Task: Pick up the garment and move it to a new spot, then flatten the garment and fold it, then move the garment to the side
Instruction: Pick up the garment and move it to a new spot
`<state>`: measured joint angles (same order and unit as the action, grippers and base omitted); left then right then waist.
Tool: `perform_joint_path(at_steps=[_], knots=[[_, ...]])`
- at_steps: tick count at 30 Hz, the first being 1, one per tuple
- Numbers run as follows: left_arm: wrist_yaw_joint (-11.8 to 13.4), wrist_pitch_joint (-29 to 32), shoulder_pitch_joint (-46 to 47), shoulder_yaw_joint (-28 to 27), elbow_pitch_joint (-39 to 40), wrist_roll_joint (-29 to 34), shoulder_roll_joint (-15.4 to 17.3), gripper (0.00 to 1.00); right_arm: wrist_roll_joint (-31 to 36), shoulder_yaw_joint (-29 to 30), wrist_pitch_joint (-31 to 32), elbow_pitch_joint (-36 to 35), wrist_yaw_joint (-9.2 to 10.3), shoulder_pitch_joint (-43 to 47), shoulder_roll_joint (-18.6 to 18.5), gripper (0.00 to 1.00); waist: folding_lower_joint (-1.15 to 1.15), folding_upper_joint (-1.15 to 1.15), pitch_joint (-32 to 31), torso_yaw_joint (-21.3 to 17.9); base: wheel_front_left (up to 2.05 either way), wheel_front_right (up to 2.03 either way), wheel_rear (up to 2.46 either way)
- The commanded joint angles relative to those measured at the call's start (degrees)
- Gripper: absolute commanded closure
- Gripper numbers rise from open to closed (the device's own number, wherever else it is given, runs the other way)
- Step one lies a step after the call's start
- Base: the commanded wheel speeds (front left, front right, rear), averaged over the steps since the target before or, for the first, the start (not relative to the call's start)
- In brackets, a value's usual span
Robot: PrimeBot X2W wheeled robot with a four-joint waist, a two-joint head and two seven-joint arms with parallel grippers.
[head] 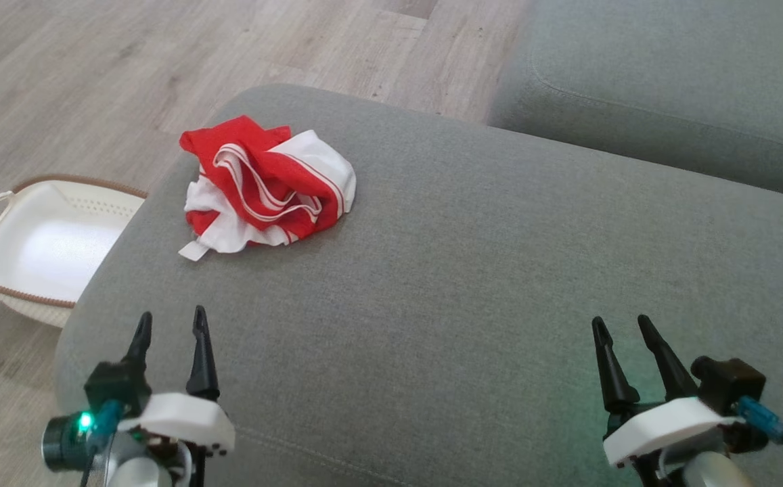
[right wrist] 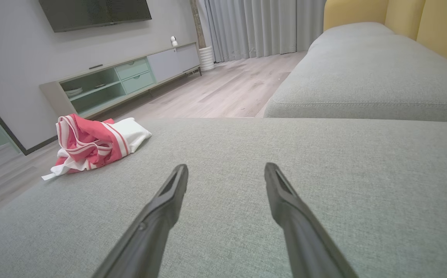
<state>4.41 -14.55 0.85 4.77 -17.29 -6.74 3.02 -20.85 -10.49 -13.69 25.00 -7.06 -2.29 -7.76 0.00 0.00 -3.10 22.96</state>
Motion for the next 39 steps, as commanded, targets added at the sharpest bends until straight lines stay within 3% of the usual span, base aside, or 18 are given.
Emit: perform_joint_path(at_steps=[1,5,11,18,26,30,33,34,35,36,39], knots=[[-0.4,-0.4,4.8,-2.2,1.6,-0.1,0.6,0.00,0.1,-1.1,-0.7,-2.0,-0.43,-3.2,-0.8,0.00,0.00,0.00,0.1,-0.3,0.00,0.00,0.00],[-2.7,2.5,11.2,-2.2,0.4,-1.2,2.4,0.00,0.1,-1.6,-0.9,-3.2,-0.43,-3.4,-1.3,0.00,0.00,0.00,0.8,-1.3,0.00,0.00,0.00],[-4.7,14.9,24.1,-4.5,-5.7,-4.5,6.0,0.00,-0.3,-2.9,-0.4,-4.6,-0.43,-4.1,-1.6,0.00,0.00,0.00,2.9,-5.1,0.00,0.00,0.00],[-3.4,26.1,37.7,-10.1,-18.9,-9.8,10.3,0.00,-1.4,-5.3,1.1,-6.4,-0.43,-6.1,-3.9,0.00,0.00,0.00,8.5,-12.3,0.00,0.00,0.00],[-0.4,29.1,44.9,-14.6,-30.6,-13.4,13.8,0.00,-3.7,-6.7,1.7,-8.2,-0.43,-9.6,-7.1,0.00,0.00,0.00,15.2,-19.6,0.00,0.00,0.00],[2.2,31.8,45.2,-15.5,-37.1,-13.6,15.5,0.00,-4.8,-7.3,1.4,-8.4,-0.43,-11.0,-8.1,0.00,0.00,0.00,17.4,-21.6,0.00,0.00,0.00],[2.8,32.7,45.2,-15.5,-39.3,-13.6,16.2,0.00,-5.2,-7.5,1.2,-8.2,-0.43,-11.4,-8.4,0.00,0.00,0.00,18.0,-22.2,0.00,0.00,0.00],[2.8,32.6,45.3,-15.7,-40.0,-13.8,16.4,0.27,-5.4,-7.5,1.0,-8.0,-0.43,-11.5,-8.5,0.00,0.00,0.00,18.2,-22.4,0.00,0.00,0.00],[2.6,32.4,45.3,-15.8,-40.6,-14.0,16.5,0.72,-5.6,-7.5,0.9,-7.9,-0.43,-11.6,-8.6,0.00,0.00,0.00,18.3,-22.5,0.00,0.00,0.00],[2.4,32.1,45.3,-15.7,-41.0,-14.0,16.8,1.00,-5.7,-7.6,0.7,-7.7,-0.43,-11.7,-8.7,0.00,0.00,0.00,18.3,-22.5,0.00,0.00,0.00],[1.6,30.7,45.5,-15.3,-42.0,-13.8,17.5,1.00,-5.9,-7.5,0.3,-7.0,-0.43,-11.8,-8.6,0.00,0.00,0.00,17.9,-22.3,0.00,0.00,0.00]])
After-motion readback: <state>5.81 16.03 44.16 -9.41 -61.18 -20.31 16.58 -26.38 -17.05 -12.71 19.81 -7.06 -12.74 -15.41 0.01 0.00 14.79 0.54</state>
